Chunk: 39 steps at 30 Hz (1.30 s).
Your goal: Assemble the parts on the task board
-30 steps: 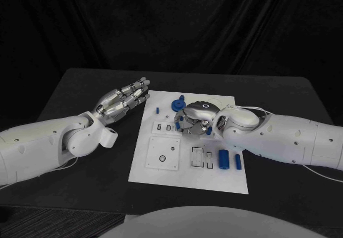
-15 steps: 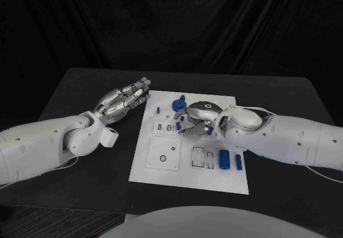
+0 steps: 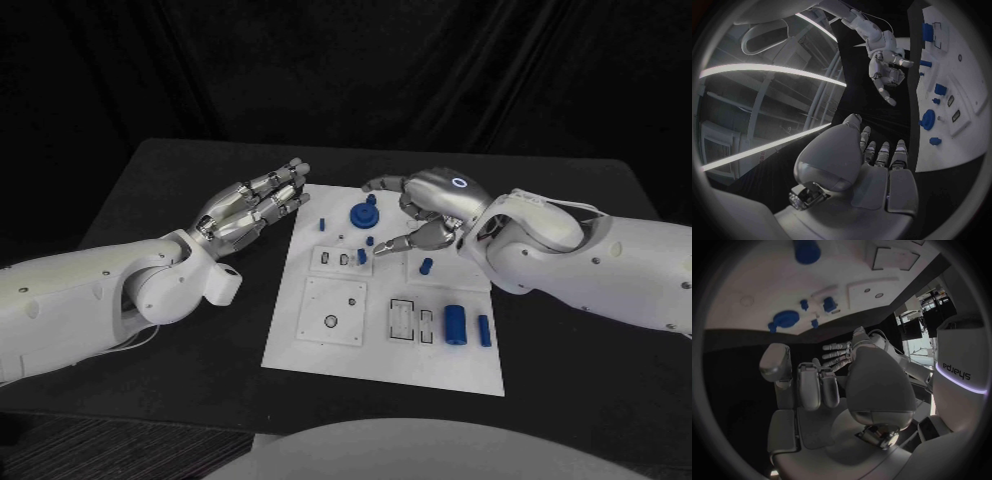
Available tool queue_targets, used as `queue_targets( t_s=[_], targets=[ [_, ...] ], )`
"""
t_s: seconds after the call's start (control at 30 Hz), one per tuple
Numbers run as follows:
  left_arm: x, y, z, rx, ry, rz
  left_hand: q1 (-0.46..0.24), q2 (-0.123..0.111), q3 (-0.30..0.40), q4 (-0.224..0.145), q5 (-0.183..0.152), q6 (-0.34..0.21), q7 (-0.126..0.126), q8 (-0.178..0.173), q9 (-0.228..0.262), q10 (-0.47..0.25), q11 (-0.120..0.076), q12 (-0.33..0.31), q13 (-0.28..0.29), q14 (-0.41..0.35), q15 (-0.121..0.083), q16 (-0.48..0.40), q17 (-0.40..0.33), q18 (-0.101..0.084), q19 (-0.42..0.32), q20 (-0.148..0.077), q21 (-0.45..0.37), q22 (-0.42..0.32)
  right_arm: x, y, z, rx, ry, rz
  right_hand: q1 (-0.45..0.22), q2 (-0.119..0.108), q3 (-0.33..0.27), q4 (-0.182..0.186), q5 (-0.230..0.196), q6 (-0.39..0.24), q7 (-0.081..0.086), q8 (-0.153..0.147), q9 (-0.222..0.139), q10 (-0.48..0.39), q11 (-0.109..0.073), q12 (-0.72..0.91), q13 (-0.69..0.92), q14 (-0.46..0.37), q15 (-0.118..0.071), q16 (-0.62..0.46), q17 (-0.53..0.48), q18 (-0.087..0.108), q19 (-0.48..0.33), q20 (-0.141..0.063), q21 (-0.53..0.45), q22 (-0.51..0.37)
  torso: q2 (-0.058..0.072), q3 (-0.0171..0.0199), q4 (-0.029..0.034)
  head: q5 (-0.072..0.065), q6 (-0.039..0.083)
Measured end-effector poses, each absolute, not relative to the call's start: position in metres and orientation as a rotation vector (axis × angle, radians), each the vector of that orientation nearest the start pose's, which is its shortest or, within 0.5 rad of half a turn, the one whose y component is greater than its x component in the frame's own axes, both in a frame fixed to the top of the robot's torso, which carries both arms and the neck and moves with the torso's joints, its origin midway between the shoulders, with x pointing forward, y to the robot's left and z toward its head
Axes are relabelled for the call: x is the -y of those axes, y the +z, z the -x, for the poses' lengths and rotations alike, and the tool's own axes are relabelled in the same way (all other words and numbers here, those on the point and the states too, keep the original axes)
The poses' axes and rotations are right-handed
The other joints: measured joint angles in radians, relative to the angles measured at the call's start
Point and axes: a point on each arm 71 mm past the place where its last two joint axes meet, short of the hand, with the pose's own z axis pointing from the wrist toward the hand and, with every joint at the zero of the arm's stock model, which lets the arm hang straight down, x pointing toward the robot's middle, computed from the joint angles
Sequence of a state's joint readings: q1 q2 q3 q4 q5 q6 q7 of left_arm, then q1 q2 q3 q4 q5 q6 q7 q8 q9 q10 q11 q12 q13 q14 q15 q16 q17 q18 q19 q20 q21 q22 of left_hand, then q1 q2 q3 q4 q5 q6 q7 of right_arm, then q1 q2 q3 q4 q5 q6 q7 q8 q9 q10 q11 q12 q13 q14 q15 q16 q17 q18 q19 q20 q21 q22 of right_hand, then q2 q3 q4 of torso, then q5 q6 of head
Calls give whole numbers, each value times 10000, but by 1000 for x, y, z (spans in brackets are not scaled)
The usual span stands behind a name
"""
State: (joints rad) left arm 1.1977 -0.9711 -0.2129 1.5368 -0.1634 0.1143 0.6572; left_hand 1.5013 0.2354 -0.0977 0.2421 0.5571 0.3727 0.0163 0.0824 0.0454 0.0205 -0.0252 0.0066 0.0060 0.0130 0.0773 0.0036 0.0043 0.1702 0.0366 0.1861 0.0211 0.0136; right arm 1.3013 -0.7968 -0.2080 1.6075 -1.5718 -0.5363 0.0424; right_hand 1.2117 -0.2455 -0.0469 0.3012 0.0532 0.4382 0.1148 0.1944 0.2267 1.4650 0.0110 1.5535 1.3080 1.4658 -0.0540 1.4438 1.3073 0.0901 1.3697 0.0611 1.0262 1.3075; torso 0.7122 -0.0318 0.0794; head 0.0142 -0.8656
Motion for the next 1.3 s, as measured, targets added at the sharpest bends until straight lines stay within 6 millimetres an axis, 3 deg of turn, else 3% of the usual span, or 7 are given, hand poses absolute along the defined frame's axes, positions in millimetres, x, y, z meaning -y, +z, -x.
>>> queue_targets(
  t_s=[0.3,0.4,0.53,0.67,0.8,0.97,1.3],
  targets=[
    [-237,-172,-457,-14745,-18450,7230,-333,-242,-704,462,-1999,874,723,422,129,4638,1073,1614,1704,3832,411,2359,979,1,1774,401,1165,510,189,-120,-451,-11992,7967,3912,-543,1096,693,-49,0,1039,-48,512,118,0,0,-49,0,0,0,-33,0,120,-31,-2,-85,0,-17,28,-10,-71,-34],
    [-234,-162,-464,-14728,-17844,6701,-462,-270,-958,327,-2079,2567,1135,1071,323,6372,1904,5188,4369,6385,645,5754,2748,-2,4937,619,3122,1387,198,-115,-452,-11735,7892,3702,-473,1506,914,-89,0,1285,-19,593,88,0,0,-49,0,0,0,-33,0,121,-31,-2,-39,0,-36,46,-31,-62,-21],
    [-226,-153,-475,-15312,-16697,5677,-383,-349,-1159,448,-2203,3378,1560,1590,325,6908,1756,10186,8137,7243,435,10665,5856,-4,7240,443,5006,2369,211,-113,-457,-11670,7657,3448,-391,1740,939,-116,0,1370,67,633,-13,36,35,-48,0,0,0,-33,0,120,-31,-2,-39,-1,-61,81,-81,-3,32],
    [-215,-155,-482,-16565,-15345,4691,-543,-127,-1255,462,-2310,3655,1641,2216,273,11197,1474,13919,12602,11401,52,14545,11599,-3,7938,65,6846,3614,219,-113,-460,-11737,7494,3249,-393,2000,939,-116,128,1517,64,672,-97,33,38,-48,-1,26,26,14,0,120,6,35,1,-1,-88,118,-112,21,70],
    [-205,-160,-489,-17891,-14000,4141,-477,-42,-1111,486,-2310,3733,1655,2763,445,12786,1954,14272,12998,14356,15,15606,12999,-4,7915,-92,9039,5334,221,-113,-462,-11782,7425,3156,-363,2159,939,-116,227,1635,50,719,-169,-2,73,-48,0,26,26,14,0,119,6,35,9,-1,-119,174,-175,100,109],
    [-191,-165,-494,-19536,-12599,3741,-758,49,-1028,462,-2685,3352,1652,3264,678,12908,2004,14272,13062,14492,50,15645,13039,-1031,11742,-277,13956,12228,225,-114,-466,-11898,7310,3074,-378,2383,939,-115,518,1785,87,760,-273,-1,72,-48,-1,-9,61,14,0,118,42,70,9,-1,-162,281,-264,152,147],
    [-173,-168,-497,-22155,-9152,2287,-2680,-1,-1778,434,-4442,4763,888,5256,2289,14391,836,15640,13086,14541,-687,15645,13038,-1492,14306,-605,15453,12946,229,-118,-472,-12403,7083,3041,-154,2604,910,-145,1054,2049,104,760,-458,-2,72,-87,-1,-9,60,52,0,117,80,33,4,-2,-266,511,-401,283,49]
  ],
)
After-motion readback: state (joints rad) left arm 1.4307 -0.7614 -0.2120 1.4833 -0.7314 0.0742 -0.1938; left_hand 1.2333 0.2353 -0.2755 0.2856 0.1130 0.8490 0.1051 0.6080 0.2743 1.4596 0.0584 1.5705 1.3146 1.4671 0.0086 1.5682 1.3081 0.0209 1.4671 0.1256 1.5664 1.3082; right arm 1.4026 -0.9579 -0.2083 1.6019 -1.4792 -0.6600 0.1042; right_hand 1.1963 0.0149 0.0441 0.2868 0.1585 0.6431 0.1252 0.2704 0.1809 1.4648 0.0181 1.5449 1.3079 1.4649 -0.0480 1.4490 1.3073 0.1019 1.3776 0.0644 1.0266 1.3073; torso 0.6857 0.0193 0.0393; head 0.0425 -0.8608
